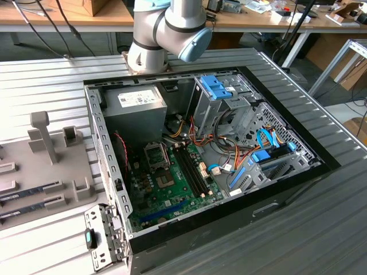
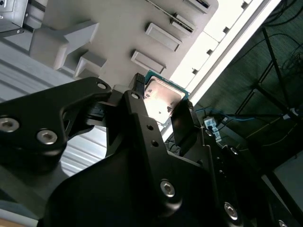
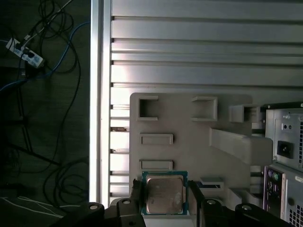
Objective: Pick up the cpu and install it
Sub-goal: 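Pick up the cpu and move it towards the insertion slot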
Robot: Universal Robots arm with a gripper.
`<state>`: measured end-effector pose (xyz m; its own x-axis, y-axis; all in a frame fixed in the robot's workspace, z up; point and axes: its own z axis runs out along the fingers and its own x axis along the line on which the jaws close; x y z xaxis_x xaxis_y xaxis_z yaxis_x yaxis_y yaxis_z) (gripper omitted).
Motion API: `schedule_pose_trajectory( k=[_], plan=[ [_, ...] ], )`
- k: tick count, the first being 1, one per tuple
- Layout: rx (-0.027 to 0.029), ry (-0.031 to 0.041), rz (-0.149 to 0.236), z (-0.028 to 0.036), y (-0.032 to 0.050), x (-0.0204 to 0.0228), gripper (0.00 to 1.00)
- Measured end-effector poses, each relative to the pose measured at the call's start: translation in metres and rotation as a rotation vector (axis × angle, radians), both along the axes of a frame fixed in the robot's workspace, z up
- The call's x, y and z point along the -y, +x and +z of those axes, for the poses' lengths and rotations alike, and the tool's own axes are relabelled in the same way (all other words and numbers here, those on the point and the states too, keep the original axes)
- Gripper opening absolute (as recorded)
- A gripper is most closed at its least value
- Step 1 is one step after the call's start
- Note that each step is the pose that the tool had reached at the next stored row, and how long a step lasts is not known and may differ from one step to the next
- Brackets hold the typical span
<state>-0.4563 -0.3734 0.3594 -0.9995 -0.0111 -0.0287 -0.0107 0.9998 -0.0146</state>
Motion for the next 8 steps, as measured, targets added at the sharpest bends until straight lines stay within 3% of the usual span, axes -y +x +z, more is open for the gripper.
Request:
schedule_pose_trajectory(
  k=[8],
  plan=[
    [0.0000, 0.0005, 0.000, 0.0082, 0.0001, 0.0000, 0.47]
  ],
)
